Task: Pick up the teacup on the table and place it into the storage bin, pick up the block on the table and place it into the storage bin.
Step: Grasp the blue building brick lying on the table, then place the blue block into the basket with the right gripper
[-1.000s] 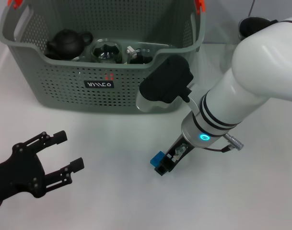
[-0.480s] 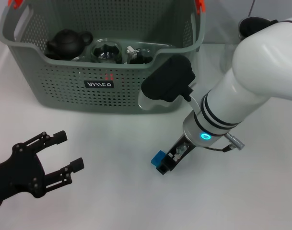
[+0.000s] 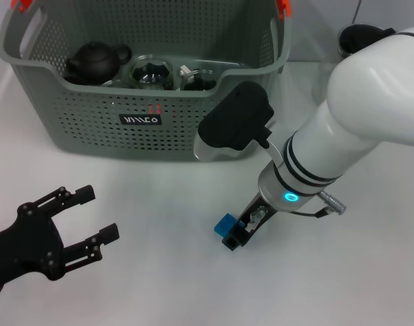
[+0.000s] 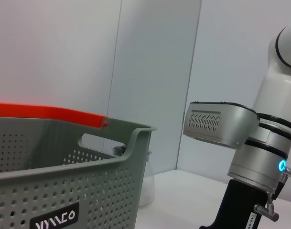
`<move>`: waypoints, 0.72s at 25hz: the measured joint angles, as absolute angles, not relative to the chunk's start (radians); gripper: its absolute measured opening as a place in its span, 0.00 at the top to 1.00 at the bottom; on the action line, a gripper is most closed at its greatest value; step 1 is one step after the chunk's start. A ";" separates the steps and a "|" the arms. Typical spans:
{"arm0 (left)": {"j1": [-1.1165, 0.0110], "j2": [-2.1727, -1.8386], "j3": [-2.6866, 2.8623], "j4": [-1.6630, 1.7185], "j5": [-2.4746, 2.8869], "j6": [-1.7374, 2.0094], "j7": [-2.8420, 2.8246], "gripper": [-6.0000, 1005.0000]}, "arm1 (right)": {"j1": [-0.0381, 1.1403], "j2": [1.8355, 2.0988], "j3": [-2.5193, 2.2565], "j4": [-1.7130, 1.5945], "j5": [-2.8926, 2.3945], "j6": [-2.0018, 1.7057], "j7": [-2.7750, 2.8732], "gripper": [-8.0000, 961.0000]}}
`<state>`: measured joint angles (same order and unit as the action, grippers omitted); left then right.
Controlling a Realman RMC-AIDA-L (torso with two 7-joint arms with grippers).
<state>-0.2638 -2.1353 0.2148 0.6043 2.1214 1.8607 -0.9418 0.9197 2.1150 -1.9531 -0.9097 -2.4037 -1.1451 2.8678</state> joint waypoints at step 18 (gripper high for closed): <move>-0.259 -2.135 0.215 0.604 2.121 1.859 -0.942 0.20 | 0.763 2.099 -1.778 -1.295 -2.422 -1.264 2.840 0.55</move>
<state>-0.2592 -2.1353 0.2148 0.6043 2.1214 1.8588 -0.9418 0.7630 2.0992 -1.7784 -1.2950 -2.4224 -1.2642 2.8404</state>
